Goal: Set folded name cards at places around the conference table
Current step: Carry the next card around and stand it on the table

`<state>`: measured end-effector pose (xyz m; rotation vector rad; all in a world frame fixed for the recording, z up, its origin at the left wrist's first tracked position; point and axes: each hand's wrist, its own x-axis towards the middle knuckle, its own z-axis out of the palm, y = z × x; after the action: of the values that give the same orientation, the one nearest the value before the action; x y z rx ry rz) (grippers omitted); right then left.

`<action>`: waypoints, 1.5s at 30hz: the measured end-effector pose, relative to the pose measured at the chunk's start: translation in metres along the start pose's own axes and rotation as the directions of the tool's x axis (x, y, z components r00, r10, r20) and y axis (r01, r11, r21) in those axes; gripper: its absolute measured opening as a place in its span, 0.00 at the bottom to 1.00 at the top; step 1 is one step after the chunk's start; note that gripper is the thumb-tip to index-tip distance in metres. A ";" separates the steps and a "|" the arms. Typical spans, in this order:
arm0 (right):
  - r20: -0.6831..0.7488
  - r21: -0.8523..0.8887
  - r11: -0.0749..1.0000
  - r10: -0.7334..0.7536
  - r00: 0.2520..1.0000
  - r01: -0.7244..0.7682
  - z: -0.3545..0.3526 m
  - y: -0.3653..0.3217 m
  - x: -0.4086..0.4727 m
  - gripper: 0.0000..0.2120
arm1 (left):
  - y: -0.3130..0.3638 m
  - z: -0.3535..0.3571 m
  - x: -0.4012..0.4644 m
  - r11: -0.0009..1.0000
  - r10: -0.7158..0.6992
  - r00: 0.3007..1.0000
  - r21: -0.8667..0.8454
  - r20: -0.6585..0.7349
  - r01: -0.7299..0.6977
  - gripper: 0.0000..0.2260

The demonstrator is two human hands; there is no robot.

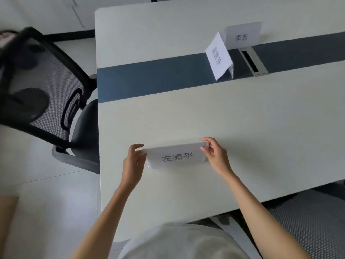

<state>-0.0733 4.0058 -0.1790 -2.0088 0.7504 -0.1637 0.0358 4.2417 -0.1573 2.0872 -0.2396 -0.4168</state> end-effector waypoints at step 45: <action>-0.452 0.480 0.855 0.432 0.780 -0.196 -0.151 0.128 0.071 0.15 | 0.136 0.212 0.077 0.996 -0.013 0.938 0.091 0.347 -0.020 0.20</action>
<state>-0.1329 3.8076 -0.2156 -1.3971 1.2970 -0.6626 0.0243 3.9786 -0.1592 2.0935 -0.4788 -0.7878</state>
